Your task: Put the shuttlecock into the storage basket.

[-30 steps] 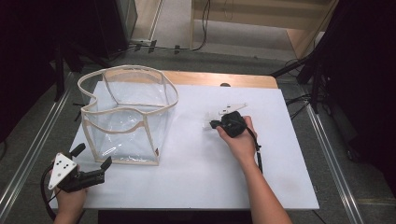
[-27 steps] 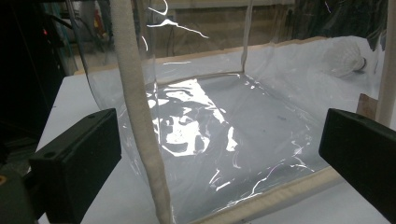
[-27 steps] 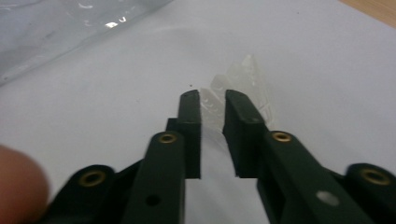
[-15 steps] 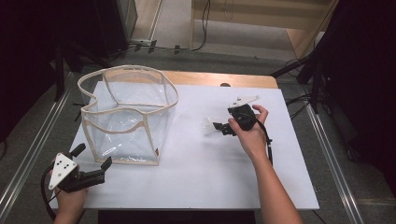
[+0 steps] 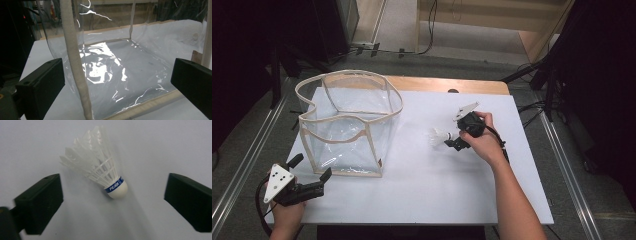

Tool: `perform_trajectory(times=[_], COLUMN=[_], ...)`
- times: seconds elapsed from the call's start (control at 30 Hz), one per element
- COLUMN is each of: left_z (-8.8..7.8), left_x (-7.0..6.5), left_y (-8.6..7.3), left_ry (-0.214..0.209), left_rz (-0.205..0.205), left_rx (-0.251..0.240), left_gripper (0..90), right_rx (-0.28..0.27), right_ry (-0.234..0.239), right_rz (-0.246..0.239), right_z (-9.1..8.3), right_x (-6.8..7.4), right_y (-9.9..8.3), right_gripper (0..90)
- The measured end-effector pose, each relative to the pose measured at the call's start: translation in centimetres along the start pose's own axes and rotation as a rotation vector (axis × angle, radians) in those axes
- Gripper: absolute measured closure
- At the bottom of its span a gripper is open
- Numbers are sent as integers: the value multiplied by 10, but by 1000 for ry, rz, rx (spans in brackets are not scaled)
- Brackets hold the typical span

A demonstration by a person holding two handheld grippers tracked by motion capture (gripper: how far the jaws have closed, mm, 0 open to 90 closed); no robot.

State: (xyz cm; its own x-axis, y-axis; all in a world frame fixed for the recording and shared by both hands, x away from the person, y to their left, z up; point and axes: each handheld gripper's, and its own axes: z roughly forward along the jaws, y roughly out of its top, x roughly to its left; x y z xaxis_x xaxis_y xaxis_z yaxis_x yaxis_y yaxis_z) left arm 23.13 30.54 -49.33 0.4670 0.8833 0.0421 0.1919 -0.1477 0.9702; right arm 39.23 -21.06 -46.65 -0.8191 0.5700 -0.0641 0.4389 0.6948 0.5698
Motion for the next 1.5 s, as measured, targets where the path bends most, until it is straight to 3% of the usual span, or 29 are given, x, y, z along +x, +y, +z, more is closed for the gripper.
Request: perform_trajectory(times=[0.17,0.4,0.47,0.57,0.7,0.83,1.5], left_z=[0,0,0,0,0,0,0], left_x=[0,0,0,0,0,0,-1], left_y=[0,0,0,0,0,0,0], left_ry=[-1,-1,-1,-1,-2,-3,-1], left_rz=[0,-1,0,0,0,0,-1], left_rx=[0,-1,0,0,0,-2,0], left_gripper=[0,0,0,0,0,0,0], right_rx=[26,59,77,82,103,100,-67], right_ry=[27,55,62,61,64,65,3], right_rz=[-17,-28,-28,-19,-11,-7,115], right_z=[8,20,24,26,29,28,-6], right_x=[0,-4,-5,-6,-7,-6,0], right_y=[-1,-3,-4,-4,-4,-5,7], right_gripper=[63,198,297,361,593,610,613])
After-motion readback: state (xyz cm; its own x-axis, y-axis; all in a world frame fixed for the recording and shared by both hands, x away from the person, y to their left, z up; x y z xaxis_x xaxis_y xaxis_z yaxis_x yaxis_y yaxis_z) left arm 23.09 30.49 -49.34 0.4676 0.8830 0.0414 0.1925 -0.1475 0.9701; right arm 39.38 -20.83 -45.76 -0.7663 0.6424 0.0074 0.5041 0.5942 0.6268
